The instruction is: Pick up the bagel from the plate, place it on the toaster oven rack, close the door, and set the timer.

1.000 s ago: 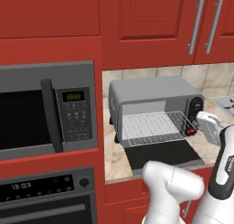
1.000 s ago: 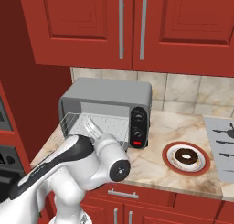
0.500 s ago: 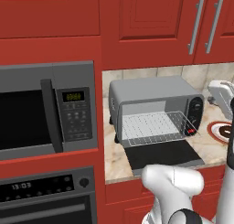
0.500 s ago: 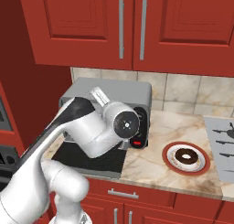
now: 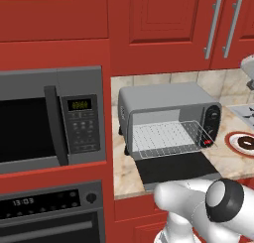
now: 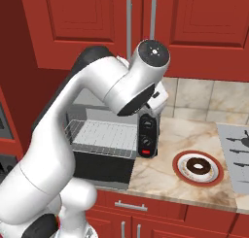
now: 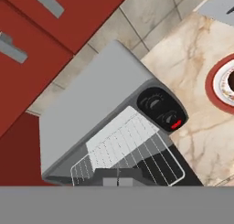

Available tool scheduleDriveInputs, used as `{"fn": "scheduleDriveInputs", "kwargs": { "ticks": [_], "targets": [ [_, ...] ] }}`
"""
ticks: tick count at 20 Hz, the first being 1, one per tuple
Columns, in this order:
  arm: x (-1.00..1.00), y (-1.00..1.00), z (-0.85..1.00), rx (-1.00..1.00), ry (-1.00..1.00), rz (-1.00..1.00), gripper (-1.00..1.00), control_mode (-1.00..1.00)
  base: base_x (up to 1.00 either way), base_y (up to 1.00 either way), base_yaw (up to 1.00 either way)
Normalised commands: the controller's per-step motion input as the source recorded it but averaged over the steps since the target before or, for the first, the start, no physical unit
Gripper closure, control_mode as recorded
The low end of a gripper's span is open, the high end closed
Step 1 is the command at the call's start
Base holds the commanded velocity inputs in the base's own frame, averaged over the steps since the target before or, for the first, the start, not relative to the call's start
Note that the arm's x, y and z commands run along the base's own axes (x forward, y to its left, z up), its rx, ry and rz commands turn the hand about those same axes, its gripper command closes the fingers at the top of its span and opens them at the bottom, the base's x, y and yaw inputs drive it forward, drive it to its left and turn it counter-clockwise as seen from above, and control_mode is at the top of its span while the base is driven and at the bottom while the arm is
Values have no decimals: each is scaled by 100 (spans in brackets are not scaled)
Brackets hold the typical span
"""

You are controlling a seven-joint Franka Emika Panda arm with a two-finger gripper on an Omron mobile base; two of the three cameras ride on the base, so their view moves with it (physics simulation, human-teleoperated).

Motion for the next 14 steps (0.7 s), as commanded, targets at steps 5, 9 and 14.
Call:
{"fn": "scheduleDriveInputs", "kwargs": {
  "ticks": [5,9,14],
  "targets": [
    [-27,-12,-6,-1,0,0,100,-100,0,0,0],
    [-22,-2,-14,-5,2,0,100,-100,0,0,0],
    [-8,0,-13,-12,11,0,100,-100,0,0,0]
  ]
}}
